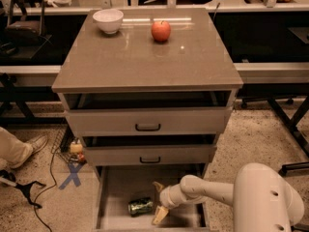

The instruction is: Pick green can from bottom drawer and place on counter

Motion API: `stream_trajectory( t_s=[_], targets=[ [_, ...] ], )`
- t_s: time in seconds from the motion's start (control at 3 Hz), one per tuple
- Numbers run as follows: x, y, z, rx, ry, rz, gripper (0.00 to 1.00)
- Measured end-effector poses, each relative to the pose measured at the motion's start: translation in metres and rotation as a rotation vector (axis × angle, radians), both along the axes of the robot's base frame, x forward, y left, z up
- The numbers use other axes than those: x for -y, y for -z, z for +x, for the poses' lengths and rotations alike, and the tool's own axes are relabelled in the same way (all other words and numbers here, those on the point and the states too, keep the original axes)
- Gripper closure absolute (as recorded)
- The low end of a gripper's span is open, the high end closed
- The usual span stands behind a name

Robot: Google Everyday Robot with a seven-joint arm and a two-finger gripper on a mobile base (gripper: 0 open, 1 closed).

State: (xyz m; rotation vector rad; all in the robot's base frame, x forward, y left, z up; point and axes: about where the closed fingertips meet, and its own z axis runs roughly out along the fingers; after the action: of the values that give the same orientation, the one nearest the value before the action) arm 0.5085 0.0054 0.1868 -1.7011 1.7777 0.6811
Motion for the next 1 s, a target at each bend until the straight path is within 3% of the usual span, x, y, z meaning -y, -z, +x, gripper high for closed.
stream_trajectory(
  t_s=[0.67,1.0],
  targets=[
    [-0.023,0.011,0.012,0.027,-0.032,0.060,0.00],
    [-0.034,0.031,0.015,0.008,-0.044,0.062,0.00]
  ],
)
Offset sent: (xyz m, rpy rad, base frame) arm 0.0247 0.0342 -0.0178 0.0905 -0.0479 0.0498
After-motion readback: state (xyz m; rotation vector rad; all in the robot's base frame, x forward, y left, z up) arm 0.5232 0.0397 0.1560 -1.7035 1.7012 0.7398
